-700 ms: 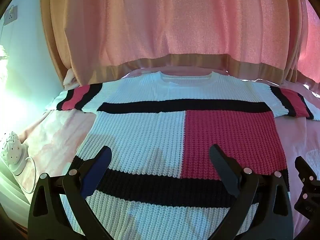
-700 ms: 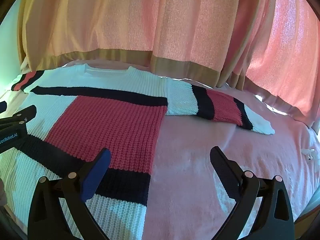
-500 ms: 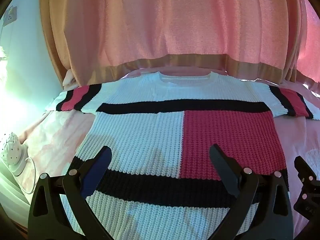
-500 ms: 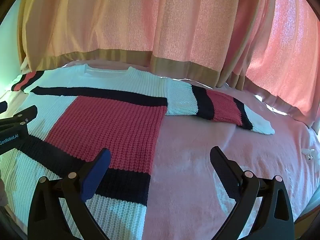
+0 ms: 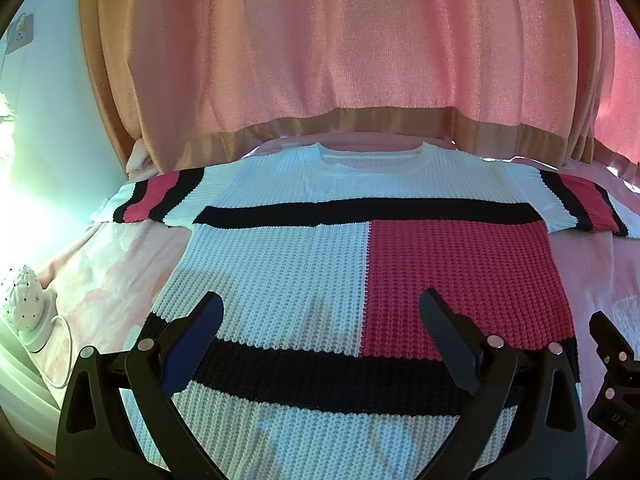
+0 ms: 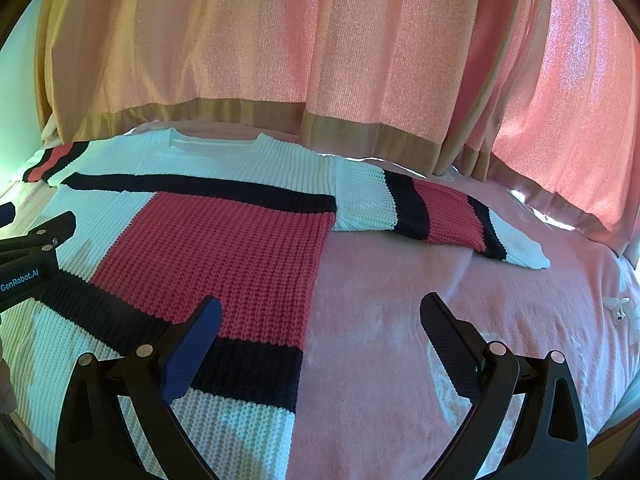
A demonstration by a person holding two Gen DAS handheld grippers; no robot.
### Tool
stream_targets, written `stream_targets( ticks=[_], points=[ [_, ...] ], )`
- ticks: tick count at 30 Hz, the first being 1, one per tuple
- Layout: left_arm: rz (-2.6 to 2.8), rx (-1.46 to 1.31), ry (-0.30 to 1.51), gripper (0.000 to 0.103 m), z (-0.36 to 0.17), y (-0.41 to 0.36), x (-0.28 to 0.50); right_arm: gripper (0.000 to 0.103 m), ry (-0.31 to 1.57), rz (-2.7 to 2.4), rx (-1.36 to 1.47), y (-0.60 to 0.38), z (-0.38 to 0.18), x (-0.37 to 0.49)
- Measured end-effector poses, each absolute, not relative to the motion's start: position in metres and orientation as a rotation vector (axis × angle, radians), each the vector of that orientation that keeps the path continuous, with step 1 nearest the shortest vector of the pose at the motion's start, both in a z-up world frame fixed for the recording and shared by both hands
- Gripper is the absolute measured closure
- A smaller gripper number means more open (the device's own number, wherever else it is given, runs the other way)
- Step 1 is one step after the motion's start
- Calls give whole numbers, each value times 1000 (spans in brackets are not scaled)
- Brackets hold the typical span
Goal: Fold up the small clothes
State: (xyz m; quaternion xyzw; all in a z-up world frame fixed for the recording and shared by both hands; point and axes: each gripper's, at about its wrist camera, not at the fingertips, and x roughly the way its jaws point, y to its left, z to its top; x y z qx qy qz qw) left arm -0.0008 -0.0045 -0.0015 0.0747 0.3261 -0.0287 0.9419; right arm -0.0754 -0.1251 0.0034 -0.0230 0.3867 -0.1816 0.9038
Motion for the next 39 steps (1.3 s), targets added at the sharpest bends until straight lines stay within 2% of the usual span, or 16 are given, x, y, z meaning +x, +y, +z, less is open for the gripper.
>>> stream_targets(
  ticks=[39],
  points=[
    [-58,145,621,7,1,-2,-1,5,798,-367,-50,-127,5,-73]
  ],
)
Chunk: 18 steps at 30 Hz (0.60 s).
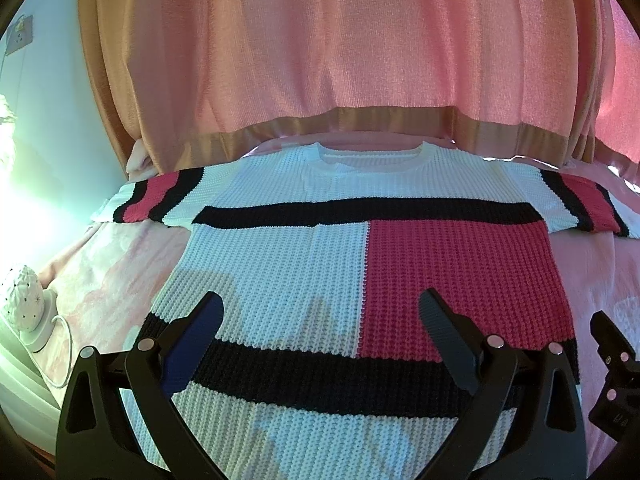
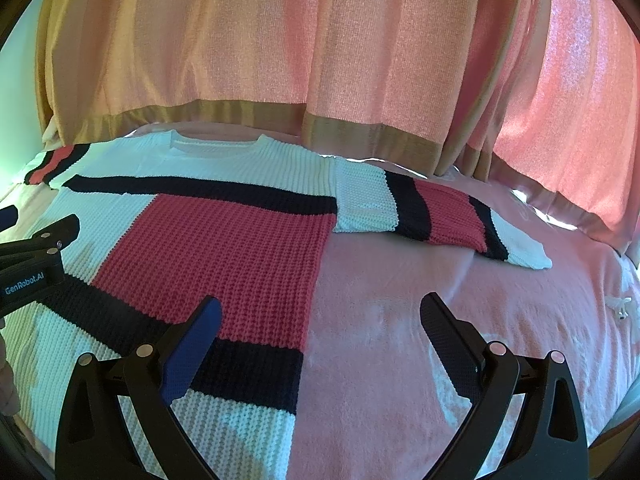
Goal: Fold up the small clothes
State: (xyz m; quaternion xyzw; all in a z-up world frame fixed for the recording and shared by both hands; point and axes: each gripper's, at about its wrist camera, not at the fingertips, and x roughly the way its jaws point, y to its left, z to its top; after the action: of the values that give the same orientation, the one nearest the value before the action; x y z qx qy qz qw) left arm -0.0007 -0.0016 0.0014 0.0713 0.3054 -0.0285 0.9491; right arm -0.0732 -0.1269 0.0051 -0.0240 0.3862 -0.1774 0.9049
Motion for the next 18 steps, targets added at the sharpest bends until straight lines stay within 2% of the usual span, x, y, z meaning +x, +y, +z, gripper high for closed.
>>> stream_targets(
  ticks=[5,9,12,18],
  points=[
    [-97,68,676,7,22,0,10,5,758,-385,-6,-167,30,-65],
    [-153,-4,701,5,53,-2,24,5,752,-441,170,-269,65,-57],
    [-144,29,650,5,65,-16,34,5,780,-503,276,-350,65,-54],
    [-134,-30,688,5,55,-21,58,31,777,-512,790,-487,-12,-75]
  ],
)
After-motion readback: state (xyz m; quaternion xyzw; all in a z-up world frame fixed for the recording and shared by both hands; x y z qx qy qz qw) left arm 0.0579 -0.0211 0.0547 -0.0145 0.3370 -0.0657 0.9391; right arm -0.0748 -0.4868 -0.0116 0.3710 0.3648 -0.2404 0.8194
